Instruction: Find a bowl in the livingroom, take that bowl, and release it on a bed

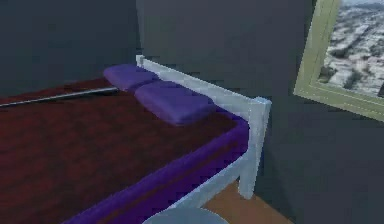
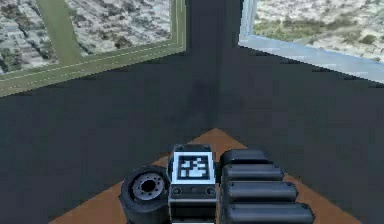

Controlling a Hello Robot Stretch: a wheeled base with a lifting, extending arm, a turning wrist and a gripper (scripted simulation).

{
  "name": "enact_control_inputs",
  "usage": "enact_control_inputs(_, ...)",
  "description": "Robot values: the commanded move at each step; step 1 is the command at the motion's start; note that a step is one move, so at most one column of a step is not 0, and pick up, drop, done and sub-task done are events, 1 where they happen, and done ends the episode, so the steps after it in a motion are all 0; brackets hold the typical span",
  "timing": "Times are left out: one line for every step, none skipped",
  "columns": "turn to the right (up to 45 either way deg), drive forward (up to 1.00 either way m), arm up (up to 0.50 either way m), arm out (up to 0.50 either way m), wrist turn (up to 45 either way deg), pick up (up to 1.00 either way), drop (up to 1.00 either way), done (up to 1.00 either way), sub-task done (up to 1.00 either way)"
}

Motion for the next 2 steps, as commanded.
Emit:
enact_control_inputs(-39.0,0.0,0.0,0.0,0.0,0.0,0.0,0.0,0.0)
enact_control_inputs(0.0,0.35,0.0,0.0,0.0,0.0,0.0,0.0,0.0)
